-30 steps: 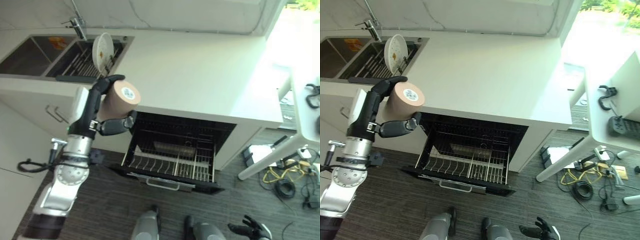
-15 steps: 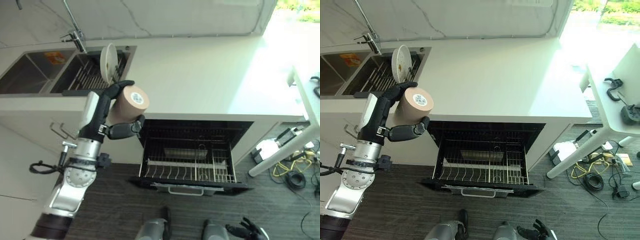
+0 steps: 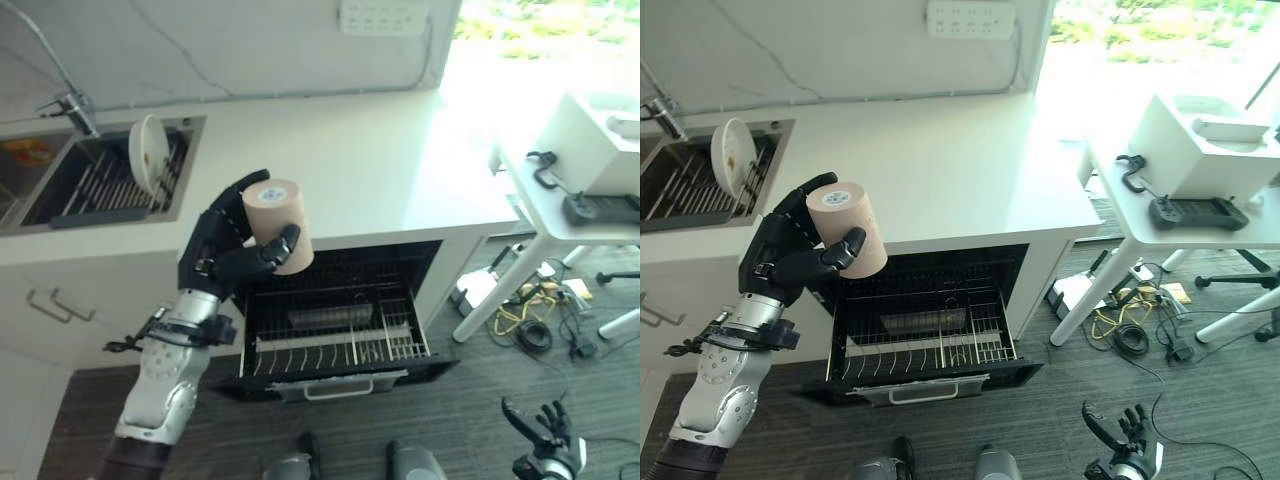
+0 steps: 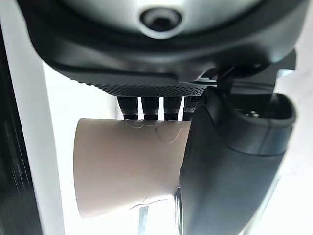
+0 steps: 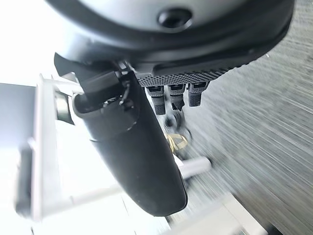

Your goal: Place the dishes in the dishwasher.

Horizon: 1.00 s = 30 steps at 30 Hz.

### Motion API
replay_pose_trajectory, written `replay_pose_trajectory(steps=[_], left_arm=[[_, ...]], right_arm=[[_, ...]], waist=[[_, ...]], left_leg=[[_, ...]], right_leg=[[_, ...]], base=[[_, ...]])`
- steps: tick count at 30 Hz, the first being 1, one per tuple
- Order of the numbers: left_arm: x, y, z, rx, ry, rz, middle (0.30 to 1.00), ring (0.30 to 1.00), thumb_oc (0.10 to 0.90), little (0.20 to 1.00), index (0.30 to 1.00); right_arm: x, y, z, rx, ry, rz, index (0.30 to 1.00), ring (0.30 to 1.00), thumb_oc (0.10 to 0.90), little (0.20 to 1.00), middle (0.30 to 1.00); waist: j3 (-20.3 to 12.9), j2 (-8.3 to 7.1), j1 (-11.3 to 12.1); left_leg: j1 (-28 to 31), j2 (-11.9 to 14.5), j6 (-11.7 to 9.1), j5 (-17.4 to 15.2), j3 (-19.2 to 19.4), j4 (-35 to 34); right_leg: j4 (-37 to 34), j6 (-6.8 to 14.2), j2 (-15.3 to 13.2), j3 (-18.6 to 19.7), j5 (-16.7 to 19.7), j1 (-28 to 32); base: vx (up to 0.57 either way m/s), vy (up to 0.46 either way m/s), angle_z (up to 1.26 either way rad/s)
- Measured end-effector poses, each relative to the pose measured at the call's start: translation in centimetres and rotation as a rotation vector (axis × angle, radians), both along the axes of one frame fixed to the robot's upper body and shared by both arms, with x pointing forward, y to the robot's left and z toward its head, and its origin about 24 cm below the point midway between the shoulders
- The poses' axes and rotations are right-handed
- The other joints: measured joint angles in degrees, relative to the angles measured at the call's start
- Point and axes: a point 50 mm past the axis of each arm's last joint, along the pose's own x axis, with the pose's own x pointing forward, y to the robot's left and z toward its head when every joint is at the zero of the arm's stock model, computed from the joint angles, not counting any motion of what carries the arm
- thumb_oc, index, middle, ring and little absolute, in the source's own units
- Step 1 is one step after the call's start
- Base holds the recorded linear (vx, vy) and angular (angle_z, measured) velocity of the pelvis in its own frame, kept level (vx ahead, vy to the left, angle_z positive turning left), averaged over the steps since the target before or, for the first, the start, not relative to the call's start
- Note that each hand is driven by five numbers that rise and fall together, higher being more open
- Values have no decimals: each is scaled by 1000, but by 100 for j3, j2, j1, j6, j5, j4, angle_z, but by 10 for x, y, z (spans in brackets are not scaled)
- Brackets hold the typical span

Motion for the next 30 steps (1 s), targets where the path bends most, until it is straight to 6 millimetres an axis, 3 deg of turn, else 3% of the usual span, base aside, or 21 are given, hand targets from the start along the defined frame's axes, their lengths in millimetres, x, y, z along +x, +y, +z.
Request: replay_pose_trajectory(steps=[2,5,7,10,12,15,20,23,30], left_arm=[[-5,-6,-21,-271,96,-46,300,300,400,300,300],[-9,-15,-42,-499,193,-84,300,300,400,300,300],[-12,-22,-48,-640,210,-94,300,300,400,300,300],[-11,-27,-49,-752,215,-97,300,300,400,300,300],[-10,-27,-49,-806,211,-85,300,300,400,300,300],[-9,-29,-48,-832,204,-83,300,300,400,300,300],[-10,-32,-41,-798,208,-49,300,300,400,300,300],[-10,-29,-41,-681,214,42,300,300,400,300,300],[-10,-34,-45,-541,237,104,300,300,400,300,300]], right_arm=[[9,2,24,-100,-111,28,900,900,800,900,900],[27,3,62,-248,-264,63,900,900,800,900,900],[35,6,92,-353,-363,90,900,900,800,900,900],[53,16,149,-582,-549,242,900,900,800,900,900],[67,25,183,-632,-714,367,900,900,800,900,900],[81,43,201,-641,-829,521,900,900,800,900,900],[97,65,214,-658,-844,842,900,900,800,900,900],[115,102,226,-655,-890,1146,900,900,800,900,900],[130,147,225,-662,-875,1370,900,900,800,900,900]], waist=[[-4,-3,-97],[-53,-60,-296],[-67,-73,-504],[-82,-46,-592],[-98,-39,-652],[-127,-13,-620],[-145,19,-427],[-162,50,-21],[-174,41,430]], left_leg=[[137,100,-20,-85,245,18],[242,290,-96,-200,633,66],[271,353,-115,-218,737,109],[377,402,-112,-255,949,94],[489,431,-140,-274,1121,36],[563,454,-177,-314,1254,20],[562,463,-179,-310,1265,16],[554,463,-174,-300,1209,8],[550,404,-164,-283,884,4]], right_leg=[[-16,-24,35,128,38,-16],[-78,-58,-2,15,136,-123],[-127,-60,38,49,208,-142],[-244,-59,78,177,400,-200],[-302,-49,51,164,421,-204],[-335,-47,-5,118,495,-203],[-357,-61,-3,109,528,-200],[-360,-97,-23,5,556,-163],[-389,-64,-107,-343,504,68]], base=[[-11,-8,-73],[-6,10,-77],[-5,36,-46],[-8,45,-60],[-11,24,-42],[-19,13,-28],[0,0,0],[19,-29,10],[12,-20,25]])
